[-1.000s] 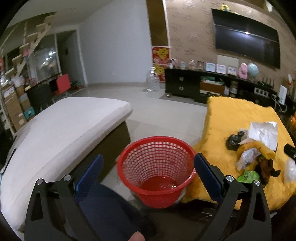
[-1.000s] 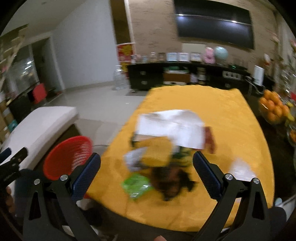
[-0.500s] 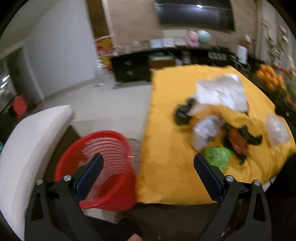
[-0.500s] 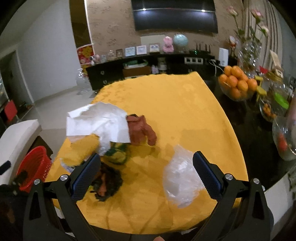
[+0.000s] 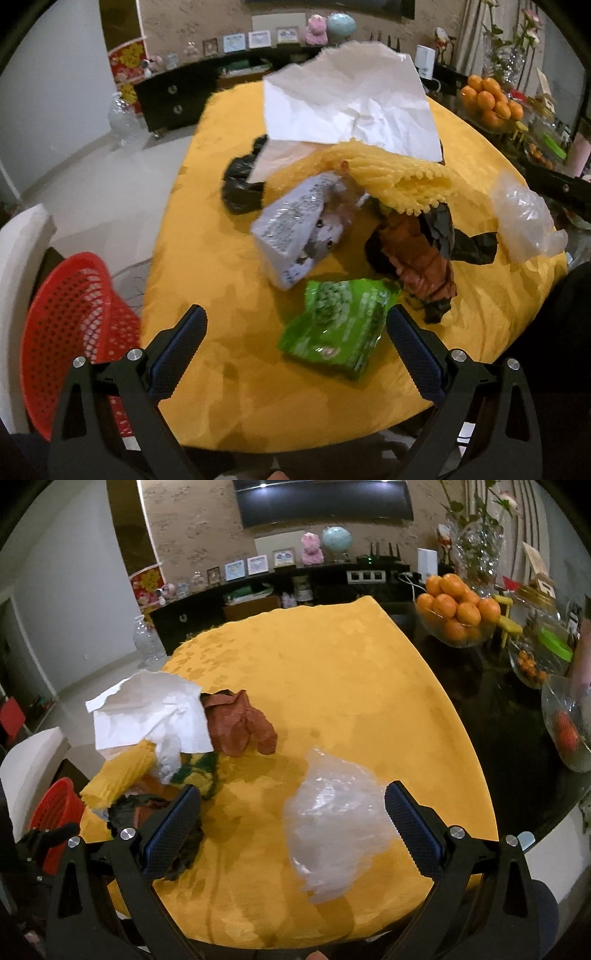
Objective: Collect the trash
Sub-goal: 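Grasp the green snack bag with the left tool while the right tool grasps the clear plastic bag, then carry both bags over the red wastebasket and open both tools to drop them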
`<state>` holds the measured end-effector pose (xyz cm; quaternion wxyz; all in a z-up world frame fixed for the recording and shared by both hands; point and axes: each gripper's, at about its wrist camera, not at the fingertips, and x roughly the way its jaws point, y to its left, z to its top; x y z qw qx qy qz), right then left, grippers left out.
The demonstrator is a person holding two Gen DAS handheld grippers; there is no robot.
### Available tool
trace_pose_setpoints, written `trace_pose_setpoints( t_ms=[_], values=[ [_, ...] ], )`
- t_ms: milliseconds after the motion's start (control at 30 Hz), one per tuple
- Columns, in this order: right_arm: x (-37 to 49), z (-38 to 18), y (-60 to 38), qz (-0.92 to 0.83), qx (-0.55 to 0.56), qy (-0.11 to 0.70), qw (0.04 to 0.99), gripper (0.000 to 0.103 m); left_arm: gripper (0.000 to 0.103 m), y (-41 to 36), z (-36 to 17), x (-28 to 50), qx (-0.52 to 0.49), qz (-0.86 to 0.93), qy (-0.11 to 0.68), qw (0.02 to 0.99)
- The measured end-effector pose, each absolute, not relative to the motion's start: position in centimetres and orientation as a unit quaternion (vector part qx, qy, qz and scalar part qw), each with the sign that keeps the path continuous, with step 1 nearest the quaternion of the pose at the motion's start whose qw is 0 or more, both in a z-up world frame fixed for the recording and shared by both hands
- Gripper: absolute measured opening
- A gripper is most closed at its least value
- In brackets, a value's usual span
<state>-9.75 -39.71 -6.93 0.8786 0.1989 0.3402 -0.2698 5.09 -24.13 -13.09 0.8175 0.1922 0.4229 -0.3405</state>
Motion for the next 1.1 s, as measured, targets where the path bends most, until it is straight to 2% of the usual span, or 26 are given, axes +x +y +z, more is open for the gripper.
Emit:
trace_pose_setpoints(
  t_ms=[100, 133, 167, 200, 267, 367, 833, 933, 967, 1100],
  values=[
    [-9.9, -7.2, -40.3, -0.274, 0.205, 0.342, 0.875, 0.096, 0.090, -24.8, -13.7, 5.1, 0.188, -0.355, 0.434, 0.807],
    [-9.9, -7.3, -40.5, -0.276, 0.208, 0.342, 0.874, 0.096, 0.079, -24.9, -13.8, 5.0, 0.190, -0.360, 0.436, 0.803],
    [-10.0, -7.4, -40.6, -0.277, 0.209, 0.343, 0.873, 0.096, 0.063, -25.0, -14.0, 5.0, 0.193, -0.363, 0.440, 0.798],
    [-10.1, -7.5, -40.9, -0.280, 0.212, 0.343, 0.871, 0.096, 0.062, -25.1, -14.2, 4.9, 0.197, -0.363, 0.438, 0.799],
    [-10.2, -7.7, -41.2, -0.285, 0.216, 0.344, 0.868, 0.096, 0.047, -25.0, -14.0, 4.7, 0.194, -0.367, 0.434, 0.799],
    [-10.4, -7.9, -41.7, -0.291, 0.222, 0.343, 0.865, 0.096, 0.040, -24.5, -13.6, 5.0, 0.172, -0.380, 0.440, 0.795],
    [-9.1, -10.9, -42.8, -0.299, 0.204, 0.395, 0.845, 0.095, 0.039, -21.1, -10.5, 4.5, 0.125, -0.377, 0.416, 0.818],
    [-8.6, -11.6, -42.9, -0.298, 0.201, 0.408, 0.839, 0.084, 0.039, -20.4, -10.0, 4.5, 0.120, -0.370, 0.407, 0.827],
    [-8.5, -11.8, -42.9, -0.296, 0.201, 0.412, 0.838, 0.075, 0.039, -20.2, -9.8, 4.5, 0.119, -0.368, 0.404, 0.829],
    [-8.1, -12.0, -42.6, -0.285, 0.195, 0.416, 0.841, 0.058, 0.039, -19.1, -9.0, 4.8, 0.111, -0.357, 0.391, 0.841]
  ],
)
